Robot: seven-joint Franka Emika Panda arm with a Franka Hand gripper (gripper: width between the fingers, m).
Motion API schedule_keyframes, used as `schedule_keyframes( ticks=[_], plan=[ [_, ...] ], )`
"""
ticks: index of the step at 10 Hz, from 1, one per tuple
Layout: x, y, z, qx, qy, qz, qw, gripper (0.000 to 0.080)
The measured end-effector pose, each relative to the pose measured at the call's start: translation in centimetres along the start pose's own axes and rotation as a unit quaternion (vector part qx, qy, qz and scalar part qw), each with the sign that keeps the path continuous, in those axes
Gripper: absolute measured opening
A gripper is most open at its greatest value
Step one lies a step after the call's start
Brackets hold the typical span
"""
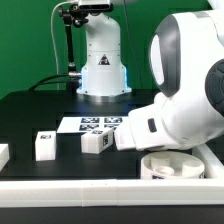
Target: Assemble stool
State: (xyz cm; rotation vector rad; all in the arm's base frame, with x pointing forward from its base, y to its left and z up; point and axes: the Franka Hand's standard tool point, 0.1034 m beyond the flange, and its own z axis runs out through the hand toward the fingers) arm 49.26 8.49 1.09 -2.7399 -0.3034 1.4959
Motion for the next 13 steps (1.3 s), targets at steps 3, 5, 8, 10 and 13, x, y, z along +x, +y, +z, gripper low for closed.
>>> schedule_keyframes(
  ticks=[3, 5, 8, 10, 13],
  plan=[
    [0.5, 0.0, 0.8, -0.001, 0.013, 0.0, 1.0, 0.0543],
    [0.3, 0.0, 1.1, -0.001, 0.011, 0.0, 1.0, 0.036],
    [0.3, 0.0, 1.1, -0.001, 0.011, 0.0, 1.0, 0.0327],
    [0.1, 0.1, 0.7, 0.006, 0.013, 0.0, 1.0, 0.0327],
    [-2.7, 0.3, -2.6, 0.039, 0.025, 0.0, 0.999, 0.0328]
  ],
)
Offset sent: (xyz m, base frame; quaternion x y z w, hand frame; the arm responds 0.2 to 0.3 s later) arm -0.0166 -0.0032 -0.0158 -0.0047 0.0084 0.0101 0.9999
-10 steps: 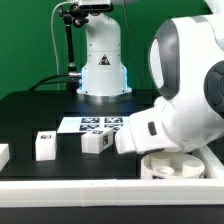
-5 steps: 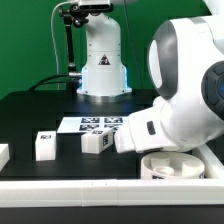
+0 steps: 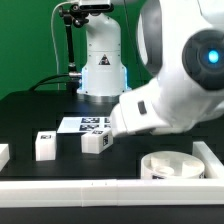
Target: Assemble stool
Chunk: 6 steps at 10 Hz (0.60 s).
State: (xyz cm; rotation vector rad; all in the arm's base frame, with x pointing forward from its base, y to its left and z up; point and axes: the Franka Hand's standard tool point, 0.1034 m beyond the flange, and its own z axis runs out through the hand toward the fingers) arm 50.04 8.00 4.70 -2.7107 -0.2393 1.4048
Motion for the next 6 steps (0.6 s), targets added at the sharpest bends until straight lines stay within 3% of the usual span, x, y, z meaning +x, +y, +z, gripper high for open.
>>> schedule_keyframes(
  ticks=[2, 6],
  plan=[
    [-0.92, -0.28, -1.43, -0.005, 0.017, -0.008, 1.0, 0.0328],
    [-0.18, -0.25, -1.98, -0.007, 0.044, -0.009, 0.999, 0.0328]
  ],
)
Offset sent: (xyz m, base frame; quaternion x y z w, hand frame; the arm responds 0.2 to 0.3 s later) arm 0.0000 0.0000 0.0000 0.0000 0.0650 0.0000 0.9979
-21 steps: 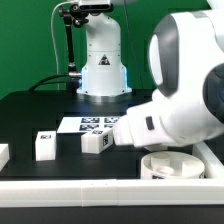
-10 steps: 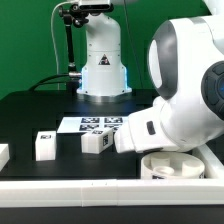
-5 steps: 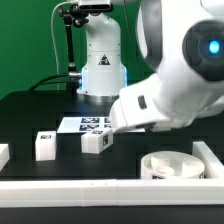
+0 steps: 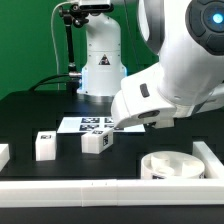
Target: Assemble stool
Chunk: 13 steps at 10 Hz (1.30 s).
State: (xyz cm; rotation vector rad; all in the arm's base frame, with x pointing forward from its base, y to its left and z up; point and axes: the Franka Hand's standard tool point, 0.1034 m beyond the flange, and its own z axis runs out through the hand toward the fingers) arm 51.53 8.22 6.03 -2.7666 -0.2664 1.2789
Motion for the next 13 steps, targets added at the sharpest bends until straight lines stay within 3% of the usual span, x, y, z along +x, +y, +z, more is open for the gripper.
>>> schedule_keyframes(
  ticks=[3, 4, 8, 9, 11, 13],
  plan=[
    [0.1, -0.1, -4.5, -0.008, 0.082, -0.003, 0.997, 0.0328],
    [1.0, -0.1, -5.9, -0.013, 0.133, -0.003, 0.991, 0.0328],
    [1.6, 0.2, -6.3, -0.029, 0.273, 0.0, 0.962, 0.0328],
    [2.1, 0.3, -7.0, -0.033, 0.311, 0.0, 0.95, 0.0328],
    [1.8, 0.2, -10.0, -0.042, 0.394, -0.001, 0.918, 0.0328],
    [2.2, 0.5, -9.2, -0.049, 0.45, -0.001, 0.892, 0.0328]
  ],
)
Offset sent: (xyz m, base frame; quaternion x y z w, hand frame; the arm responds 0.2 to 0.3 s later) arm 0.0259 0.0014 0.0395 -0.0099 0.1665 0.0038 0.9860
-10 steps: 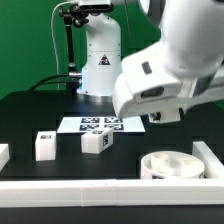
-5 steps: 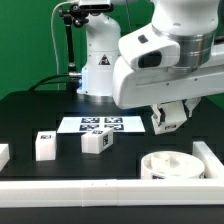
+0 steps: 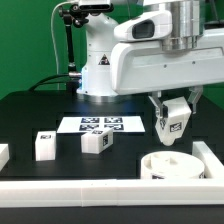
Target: Assemble stool
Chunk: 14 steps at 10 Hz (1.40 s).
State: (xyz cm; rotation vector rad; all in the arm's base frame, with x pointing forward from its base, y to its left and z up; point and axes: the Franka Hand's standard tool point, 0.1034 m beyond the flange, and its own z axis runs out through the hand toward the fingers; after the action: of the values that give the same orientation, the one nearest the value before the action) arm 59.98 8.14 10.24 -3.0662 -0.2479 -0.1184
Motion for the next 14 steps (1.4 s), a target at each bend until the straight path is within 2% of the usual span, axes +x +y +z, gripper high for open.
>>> schedule_keyframes(
  ticks=[1, 3, 6, 10, 13, 14],
  plan=[
    [0.8, 0.2, -0.1, -0.005, 0.051, -0.001, 0.999, 0.0328],
    [1.2, 0.1, -0.4, -0.012, 0.108, -0.007, 0.994, 0.0328],
    [3.9, -1.2, -2.5, -0.008, 0.1, -0.017, 0.995, 0.0328],
    [3.8, -1.1, -2.2, -0.01, 0.099, -0.026, 0.995, 0.0328],
    [5.4, -1.1, -2.4, -0.022, 0.112, -0.104, 0.988, 0.0328],
    [5.6, -1.4, -2.5, -0.022, 0.118, -0.105, 0.987, 0.0328]
  ],
)
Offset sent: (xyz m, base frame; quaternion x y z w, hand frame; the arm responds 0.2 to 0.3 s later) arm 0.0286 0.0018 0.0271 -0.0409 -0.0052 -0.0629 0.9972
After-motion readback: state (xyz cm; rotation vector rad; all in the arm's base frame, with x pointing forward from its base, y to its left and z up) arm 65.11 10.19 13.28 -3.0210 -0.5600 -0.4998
